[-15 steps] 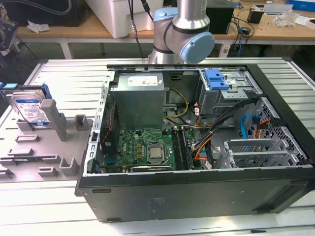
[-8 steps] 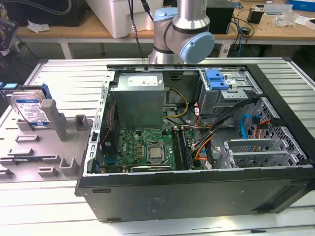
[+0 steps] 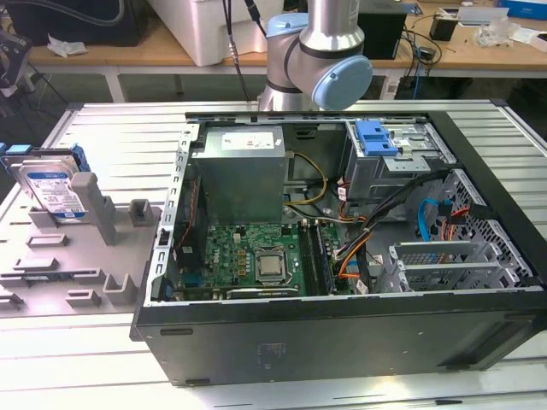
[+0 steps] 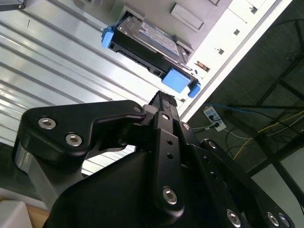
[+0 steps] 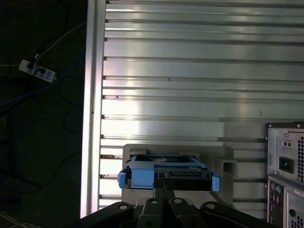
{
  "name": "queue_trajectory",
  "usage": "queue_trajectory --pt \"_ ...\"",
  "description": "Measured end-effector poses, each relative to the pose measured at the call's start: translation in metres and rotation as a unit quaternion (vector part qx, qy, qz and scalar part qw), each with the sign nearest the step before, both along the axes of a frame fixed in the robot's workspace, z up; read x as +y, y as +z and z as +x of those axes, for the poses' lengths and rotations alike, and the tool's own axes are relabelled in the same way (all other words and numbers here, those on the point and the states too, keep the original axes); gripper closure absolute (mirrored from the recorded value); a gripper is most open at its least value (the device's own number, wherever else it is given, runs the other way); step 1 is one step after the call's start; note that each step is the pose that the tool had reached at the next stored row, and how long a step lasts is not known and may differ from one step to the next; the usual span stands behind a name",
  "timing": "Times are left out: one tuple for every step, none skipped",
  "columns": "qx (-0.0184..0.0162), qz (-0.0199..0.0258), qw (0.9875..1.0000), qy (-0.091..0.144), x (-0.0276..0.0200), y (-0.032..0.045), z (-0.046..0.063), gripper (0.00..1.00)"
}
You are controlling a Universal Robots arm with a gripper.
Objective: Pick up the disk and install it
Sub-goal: 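Pick up the disk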
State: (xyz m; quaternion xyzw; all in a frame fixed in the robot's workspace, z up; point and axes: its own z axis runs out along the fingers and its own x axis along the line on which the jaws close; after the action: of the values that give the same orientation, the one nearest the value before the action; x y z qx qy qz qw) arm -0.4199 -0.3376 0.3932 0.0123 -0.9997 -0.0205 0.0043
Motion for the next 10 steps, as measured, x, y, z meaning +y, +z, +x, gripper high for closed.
queue_trajectory --pt "0.0000 0.0000 1.0000 0.000 0.0000 0.0000 0.0000 0.89" --pt "0.0000 0.0000 1.0000 0.000 0.0000 0.0000 0.0000 0.89" --pt "0.0000 0.0000 1.0000 0.000 0.0000 0.0000 0.0000 0.89" --pt "0.0000 0.0000 1.0000 0.000 0.0000 0.0000 0.0000 0.89" --pt "0.0000 0.0000 1.0000 0.000 0.0000 0.0000 0.0000 0.83" --pt "0.0000 0.0000 1.0000 0.000 0.0000 0.0000 0.0000 0.71" --pt "0.0000 0.0000 1.0000 0.000 0.0000 0.0000 0.0000 0.71" --pt "0.0000 0.0000 1.0000 0.000 0.0000 0.0000 0.0000 0.53" --pt "0.0000 0.0000 1.0000 0.000 0.0000 0.0000 0.0000 0.46" --pt "0.0000 0.0000 1.0000 0.000 0.0000 0.0000 0.0000 0.35"
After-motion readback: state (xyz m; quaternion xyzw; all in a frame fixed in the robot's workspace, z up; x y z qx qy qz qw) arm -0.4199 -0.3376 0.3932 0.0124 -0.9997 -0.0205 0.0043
